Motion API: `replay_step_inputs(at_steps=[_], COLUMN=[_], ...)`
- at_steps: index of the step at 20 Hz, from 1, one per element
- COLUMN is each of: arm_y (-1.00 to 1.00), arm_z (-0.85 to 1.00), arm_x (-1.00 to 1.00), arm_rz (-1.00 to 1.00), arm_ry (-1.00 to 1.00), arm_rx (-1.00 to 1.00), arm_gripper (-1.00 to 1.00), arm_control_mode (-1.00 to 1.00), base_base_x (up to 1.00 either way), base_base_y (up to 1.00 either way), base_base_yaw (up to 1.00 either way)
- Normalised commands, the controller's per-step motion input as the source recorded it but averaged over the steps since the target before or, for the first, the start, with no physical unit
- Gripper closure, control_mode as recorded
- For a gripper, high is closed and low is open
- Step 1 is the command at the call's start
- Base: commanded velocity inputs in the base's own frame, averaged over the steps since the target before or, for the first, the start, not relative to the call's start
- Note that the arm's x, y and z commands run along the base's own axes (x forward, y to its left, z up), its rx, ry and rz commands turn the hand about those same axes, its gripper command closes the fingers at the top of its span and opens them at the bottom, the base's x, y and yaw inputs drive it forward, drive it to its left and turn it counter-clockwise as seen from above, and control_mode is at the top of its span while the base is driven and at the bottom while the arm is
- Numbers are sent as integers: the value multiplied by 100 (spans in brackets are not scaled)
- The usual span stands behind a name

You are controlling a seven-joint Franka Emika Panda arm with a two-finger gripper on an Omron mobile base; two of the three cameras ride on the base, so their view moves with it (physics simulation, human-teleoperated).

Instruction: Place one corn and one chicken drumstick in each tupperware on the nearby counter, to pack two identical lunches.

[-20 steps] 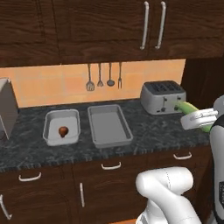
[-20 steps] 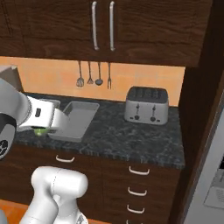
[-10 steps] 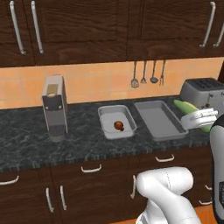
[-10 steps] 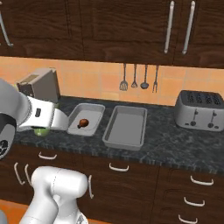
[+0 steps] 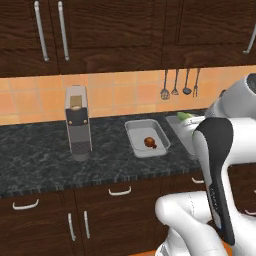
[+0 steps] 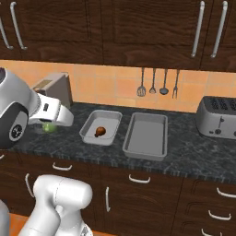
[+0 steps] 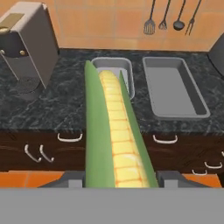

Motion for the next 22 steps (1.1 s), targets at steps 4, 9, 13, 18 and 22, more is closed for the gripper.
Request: replay_step_inputs(at_steps=[4,9,13,18,22], arm_y=[35,5,0,0,0], arm_z=[-46,-50,-51,-51,-54], arm_x=[100,85,95,100,91], arm_rz=[0,-3,-2,0,0], arm_ry=[8,9,6,8,5], arm_rx=[0,2,1,8,4], arm_gripper=[100,100,100,100,100], arm_control_mode=[-100,-100,-100,-100,-100], base_base_x=[0,0,0,0,0], base_base_y=[0,0,0,0,0], base_base_yaw=[0,0,0,0,0])
